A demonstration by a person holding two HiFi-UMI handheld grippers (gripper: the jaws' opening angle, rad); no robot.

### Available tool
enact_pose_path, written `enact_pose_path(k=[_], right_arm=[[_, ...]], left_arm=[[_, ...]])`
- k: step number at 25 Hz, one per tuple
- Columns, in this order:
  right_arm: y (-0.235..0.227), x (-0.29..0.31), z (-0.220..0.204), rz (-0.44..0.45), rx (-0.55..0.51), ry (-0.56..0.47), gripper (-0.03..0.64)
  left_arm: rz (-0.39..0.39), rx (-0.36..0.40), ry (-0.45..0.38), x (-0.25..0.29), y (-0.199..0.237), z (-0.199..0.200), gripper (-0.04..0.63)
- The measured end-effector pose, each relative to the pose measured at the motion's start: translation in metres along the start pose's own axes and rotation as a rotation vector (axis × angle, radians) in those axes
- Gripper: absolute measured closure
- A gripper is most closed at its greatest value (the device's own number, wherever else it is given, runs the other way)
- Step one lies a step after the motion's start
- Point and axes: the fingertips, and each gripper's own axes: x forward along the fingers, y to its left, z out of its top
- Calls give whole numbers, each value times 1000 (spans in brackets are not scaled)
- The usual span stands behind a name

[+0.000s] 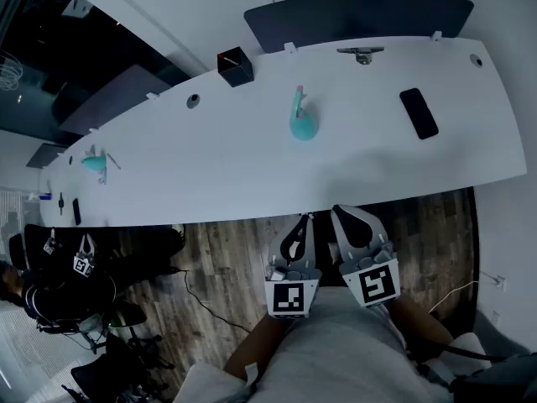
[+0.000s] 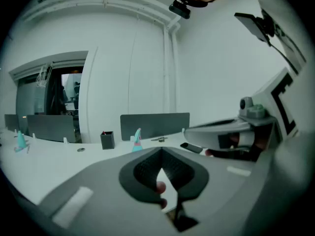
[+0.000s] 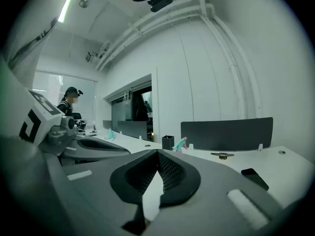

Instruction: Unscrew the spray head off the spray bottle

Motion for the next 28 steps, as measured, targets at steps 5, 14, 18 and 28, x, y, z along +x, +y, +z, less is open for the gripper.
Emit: enact_pose_path(k=[5, 14, 18, 28], right_arm=[[-24, 52, -11, -9, -14, 49, 616], [-72, 125, -21, -81, 25, 208, 615], [-86, 140, -30, -76, 35, 233, 615], [-114, 164, -39, 107, -1, 239, 616]], left_arm=[[-19, 37, 69, 55, 47, -22, 594], [-112, 11, 179, 147, 103, -48, 594], [-116, 30, 223, 171, 111, -61, 594], [31, 93, 327, 194, 122, -81, 594]])
